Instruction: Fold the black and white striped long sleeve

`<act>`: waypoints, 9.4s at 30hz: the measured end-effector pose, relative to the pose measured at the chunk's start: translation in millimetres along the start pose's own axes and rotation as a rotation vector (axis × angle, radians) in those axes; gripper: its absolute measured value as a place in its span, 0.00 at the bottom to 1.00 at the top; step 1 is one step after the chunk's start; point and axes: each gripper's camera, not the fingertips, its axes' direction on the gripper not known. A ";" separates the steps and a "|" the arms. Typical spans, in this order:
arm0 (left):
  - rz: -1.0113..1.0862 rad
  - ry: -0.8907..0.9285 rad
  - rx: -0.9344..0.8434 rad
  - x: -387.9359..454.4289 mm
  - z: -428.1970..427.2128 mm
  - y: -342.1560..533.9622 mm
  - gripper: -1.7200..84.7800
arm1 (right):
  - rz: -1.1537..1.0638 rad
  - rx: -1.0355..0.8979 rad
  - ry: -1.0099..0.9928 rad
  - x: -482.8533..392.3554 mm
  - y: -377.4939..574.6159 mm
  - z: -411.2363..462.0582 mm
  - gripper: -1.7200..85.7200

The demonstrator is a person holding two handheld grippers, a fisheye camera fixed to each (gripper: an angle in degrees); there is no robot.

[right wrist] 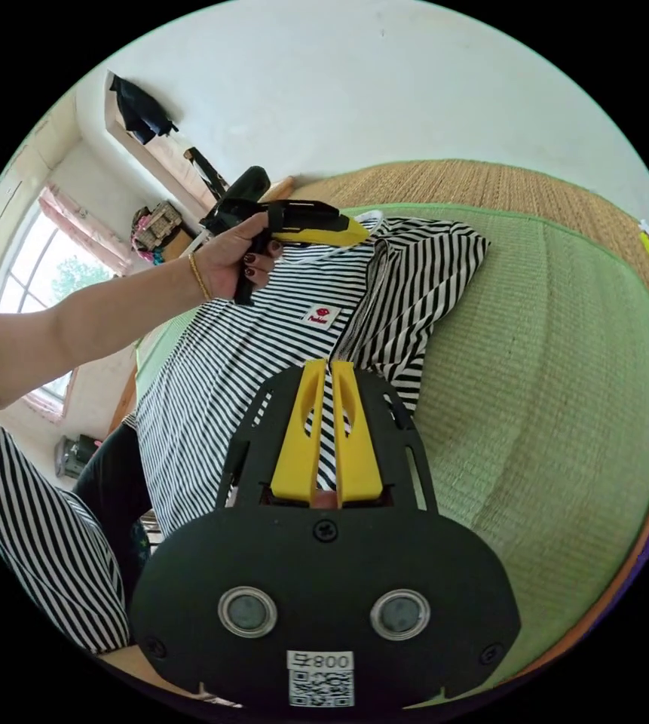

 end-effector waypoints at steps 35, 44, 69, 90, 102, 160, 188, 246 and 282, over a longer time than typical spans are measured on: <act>0.394 -0.247 -0.137 175.4 -116.7 117.7 0.02 | 0.208 0.043 0.264 36.5 -15.5 75.8 0.02; 0.407 -0.373 -0.243 206.0 -169.1 181.9 0.02 | 0.082 -0.002 0.574 -9.2 -23.1 132.5 0.02; -0.441 -0.240 0.473 84.5 -689.6 457.5 0.10 | 0.136 -0.078 0.097 -63.0 -42.1 222.4 0.03; -0.424 -0.106 0.542 80.0 -835.6 514.6 0.04 | -0.412 -0.366 0.085 -322.9 -272.4 567.5 0.11; -0.378 -0.082 0.519 114.7 -872.2 525.4 0.04 | -0.533 -0.469 0.383 -368.0 -281.4 707.7 0.10; 0.071 -0.412 0.083 279.6 -757.1 410.1 0.02 | 0.236 -0.157 -0.045 54.6 -273.1 486.8 0.03; -0.009 -0.460 0.241 250.6 -785.4 403.3 0.02 | -0.139 -0.320 -0.028 -81.0 -339.5 601.4 0.02; 0.124 -0.606 0.070 230.7 -668.3 175.8 0.02 | 0.318 0.020 0.378 49.0 -239.5 261.8 0.02; -0.031 -0.511 0.029 213.9 -602.7 253.0 0.02 | 0.161 -0.132 0.402 -69.5 -101.8 138.0 0.07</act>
